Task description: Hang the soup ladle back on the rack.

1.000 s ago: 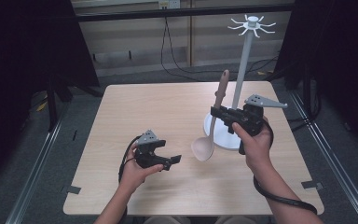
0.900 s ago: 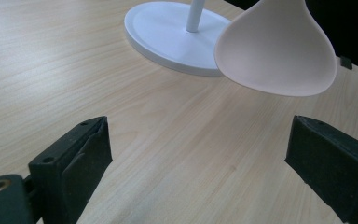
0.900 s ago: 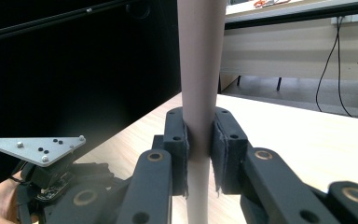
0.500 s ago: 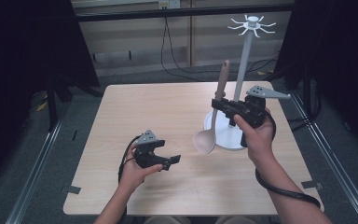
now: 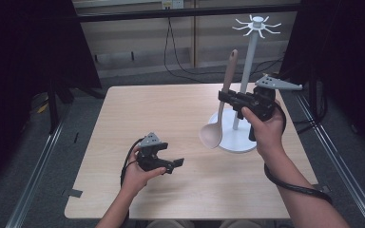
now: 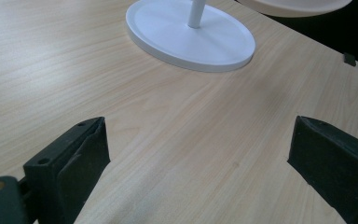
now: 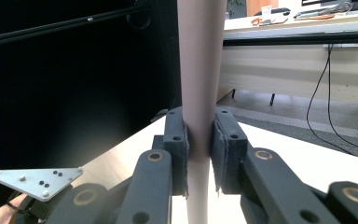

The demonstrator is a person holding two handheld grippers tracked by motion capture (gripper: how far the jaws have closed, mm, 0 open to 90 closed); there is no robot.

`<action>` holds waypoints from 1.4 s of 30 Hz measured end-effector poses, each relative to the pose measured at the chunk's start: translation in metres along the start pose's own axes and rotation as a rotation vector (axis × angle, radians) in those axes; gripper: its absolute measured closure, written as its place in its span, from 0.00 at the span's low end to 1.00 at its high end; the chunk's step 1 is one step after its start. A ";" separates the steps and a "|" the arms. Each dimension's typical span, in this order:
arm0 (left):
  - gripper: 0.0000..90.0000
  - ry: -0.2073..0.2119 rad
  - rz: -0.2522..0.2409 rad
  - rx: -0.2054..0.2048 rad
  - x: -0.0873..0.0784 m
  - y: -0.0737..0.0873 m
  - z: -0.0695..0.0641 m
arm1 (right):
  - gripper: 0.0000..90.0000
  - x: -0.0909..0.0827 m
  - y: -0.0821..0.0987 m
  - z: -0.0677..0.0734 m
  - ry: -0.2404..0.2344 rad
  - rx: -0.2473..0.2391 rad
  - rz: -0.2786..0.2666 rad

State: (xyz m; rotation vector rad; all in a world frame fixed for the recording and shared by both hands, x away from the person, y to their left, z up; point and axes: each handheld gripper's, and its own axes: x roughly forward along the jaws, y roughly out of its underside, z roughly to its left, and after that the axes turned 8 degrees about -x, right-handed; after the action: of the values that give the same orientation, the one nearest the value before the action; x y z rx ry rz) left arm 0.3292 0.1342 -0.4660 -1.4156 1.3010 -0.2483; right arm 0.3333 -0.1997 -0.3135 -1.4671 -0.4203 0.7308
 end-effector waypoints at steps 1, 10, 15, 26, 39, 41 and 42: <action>0.05 0.004 -0.003 -0.002 0.000 0.000 0.000 | 0.87 0.000 -0.001 -0.001 -0.003 0.002 -0.004; 0.05 0.008 -0.001 -0.002 0.000 0.000 0.000 | 0.87 0.001 -0.012 -0.007 0.013 0.003 -0.007; 0.05 0.011 0.003 -0.004 0.001 0.000 0.000 | 0.87 0.000 -0.020 -0.010 0.014 0.000 -0.026; 0.05 0.007 -0.006 -0.003 -0.002 -0.001 0.000 | 0.86 0.002 -0.028 -0.015 0.028 -0.001 -0.024; 0.05 0.012 -0.010 -0.006 -0.002 -0.001 0.001 | 0.86 0.002 -0.028 -0.023 0.041 0.016 -0.030; 0.05 0.012 -0.011 -0.007 -0.002 -0.001 0.001 | 0.86 0.002 -0.027 -0.024 0.046 0.018 -0.026; 0.05 0.011 -0.010 -0.006 -0.002 -0.001 0.001 | 0.86 0.002 -0.027 -0.024 0.047 0.019 -0.025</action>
State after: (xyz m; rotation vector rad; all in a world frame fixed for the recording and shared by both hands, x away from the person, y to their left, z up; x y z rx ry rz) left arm 0.3300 0.1366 -0.4643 -1.4280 1.3047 -0.2591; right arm 0.3558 -0.2151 -0.2892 -1.4561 -0.3944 0.6774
